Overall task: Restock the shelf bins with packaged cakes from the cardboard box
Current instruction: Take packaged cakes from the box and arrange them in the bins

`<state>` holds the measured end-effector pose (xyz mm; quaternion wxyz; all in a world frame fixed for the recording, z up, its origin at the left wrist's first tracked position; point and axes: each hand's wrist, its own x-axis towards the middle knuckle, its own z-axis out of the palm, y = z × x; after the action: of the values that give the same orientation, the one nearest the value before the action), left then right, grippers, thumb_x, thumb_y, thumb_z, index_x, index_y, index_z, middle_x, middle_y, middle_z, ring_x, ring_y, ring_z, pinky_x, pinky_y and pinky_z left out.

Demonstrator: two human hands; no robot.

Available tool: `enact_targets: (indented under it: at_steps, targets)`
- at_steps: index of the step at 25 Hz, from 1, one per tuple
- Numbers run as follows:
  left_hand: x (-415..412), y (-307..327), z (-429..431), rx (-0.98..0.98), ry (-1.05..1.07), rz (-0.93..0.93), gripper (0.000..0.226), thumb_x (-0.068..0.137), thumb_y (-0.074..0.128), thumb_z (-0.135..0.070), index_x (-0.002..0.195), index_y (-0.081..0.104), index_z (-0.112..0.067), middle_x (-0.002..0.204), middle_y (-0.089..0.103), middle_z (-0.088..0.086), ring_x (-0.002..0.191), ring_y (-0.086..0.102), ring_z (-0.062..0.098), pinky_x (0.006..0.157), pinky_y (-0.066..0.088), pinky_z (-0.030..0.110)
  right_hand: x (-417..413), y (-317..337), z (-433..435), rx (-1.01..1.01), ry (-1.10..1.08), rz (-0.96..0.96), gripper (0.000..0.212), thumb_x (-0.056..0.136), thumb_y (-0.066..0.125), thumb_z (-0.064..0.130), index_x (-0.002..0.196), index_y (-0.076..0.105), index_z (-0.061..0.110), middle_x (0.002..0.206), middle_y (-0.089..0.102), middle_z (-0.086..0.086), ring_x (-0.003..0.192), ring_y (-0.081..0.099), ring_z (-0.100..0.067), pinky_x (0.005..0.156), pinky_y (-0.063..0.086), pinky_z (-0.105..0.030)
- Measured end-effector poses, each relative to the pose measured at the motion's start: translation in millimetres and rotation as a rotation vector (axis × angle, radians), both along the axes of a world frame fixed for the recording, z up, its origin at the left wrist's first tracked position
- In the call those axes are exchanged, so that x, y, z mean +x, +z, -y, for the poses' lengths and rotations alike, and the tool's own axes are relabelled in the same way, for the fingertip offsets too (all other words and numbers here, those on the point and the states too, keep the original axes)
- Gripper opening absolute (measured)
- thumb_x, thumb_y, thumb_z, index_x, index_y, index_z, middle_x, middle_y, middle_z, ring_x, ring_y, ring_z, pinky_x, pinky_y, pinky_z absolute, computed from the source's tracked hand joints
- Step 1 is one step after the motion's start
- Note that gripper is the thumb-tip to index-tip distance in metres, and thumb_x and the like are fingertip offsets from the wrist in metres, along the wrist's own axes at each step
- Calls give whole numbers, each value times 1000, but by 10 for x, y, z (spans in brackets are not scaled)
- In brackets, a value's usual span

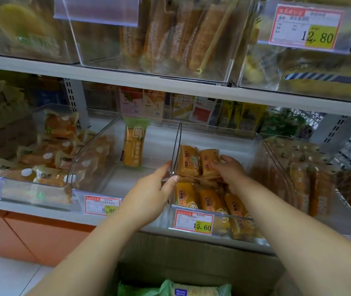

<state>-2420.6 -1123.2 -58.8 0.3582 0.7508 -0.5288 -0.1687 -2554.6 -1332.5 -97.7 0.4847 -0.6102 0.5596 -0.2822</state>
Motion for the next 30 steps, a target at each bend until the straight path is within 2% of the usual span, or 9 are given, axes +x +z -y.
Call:
enact_targets:
  at_steps: [6, 10, 13, 15, 17, 21, 25, 27, 30]
  targets:
    - [3, -35, 7, -5, 0, 21, 54, 101, 40, -45, 152, 28, -31, 145, 52, -3, 130, 50, 16, 101, 43, 33, 16, -25, -32, -84, -54, -39, 57, 90, 64, 36, 141, 39, 31, 135, 55, -6, 112, 60, -29, 89, 54, -42]
    - [29, -56, 27, -4, -3, 32, 55, 101, 40, -46, 152, 28, -31, 144, 52, -3, 129, 50, 15, 102, 44, 33, 14, -38, -22, -192, 39, -273, 58, 90, 58, 47, 143, 36, 37, 138, 54, -5, 118, 57, -29, 96, 51, -45]
    - [43, -66, 25, -10, -12, 5, 56, 100, 43, -46, 152, 29, -29, 146, 51, -2, 131, 49, 16, 105, 43, 35, -62, 6, -51, -160, 113, -293, 65, 88, 58, 52, 147, 33, 36, 143, 50, -6, 121, 55, -28, 99, 49, -45]
    - [20, -72, -24, -47, 3, -7, 57, 99, 47, -43, 151, 32, -26, 149, 47, -4, 134, 45, 14, 107, 39, 31, -164, 113, -196, -199, 146, -303, 64, 90, 57, 51, 147, 34, 33, 144, 49, -5, 107, 60, -22, 85, 54, -36]
    - [-33, -57, -112, -161, 46, 130, 54, 98, 51, -37, 149, 38, -23, 147, 48, -4, 133, 44, 13, 107, 36, 29, -305, 285, -413, -326, 141, -329, 56, 93, 55, 45, 144, 39, 29, 139, 50, -3, 83, 58, -10, 65, 48, -24]
    - [-214, -48, -424, -462, -69, 402, 40, 92, 51, -33, 128, 59, -18, 112, 65, -2, 102, 56, 12, 85, 44, 22, -755, 429, -1171, -707, 105, -49, 30, 95, 57, 25, 124, 57, 24, 108, 58, 3, 93, 57, -8, 81, 47, -21]
    - [-548, -560, -762, -244, -378, 507, 36, 88, 45, -35, 119, 60, -24, 109, 64, -7, 100, 58, 12, 80, 50, 27, -1171, 82, -1902, -902, 345, -16, 24, 94, 53, 11, 116, 61, 15, 94, 57, 4, 87, 55, -11, 77, 42, -19]
    - [-572, -979, -942, -61, -491, 569, 39, 86, 42, -36, 119, 59, -26, 112, 64, -6, 101, 62, 16, 80, 56, 30, -1268, -236, -2032, -798, 553, -218, 27, 95, 49, 16, 120, 59, 19, 100, 55, 8, 93, 52, -9, 80, 41, -23]
    - [-494, -1501, -1237, 220, -560, 536, 47, 84, 35, -37, 127, 52, -29, 121, 59, -4, 109, 60, 20, 85, 54, 33, -1473, -884, -1960, -442, 762, -605, 38, 97, 45, 16, 133, 52, 26, 126, 52, 3, 121, 46, -14, 102, 37, -28]
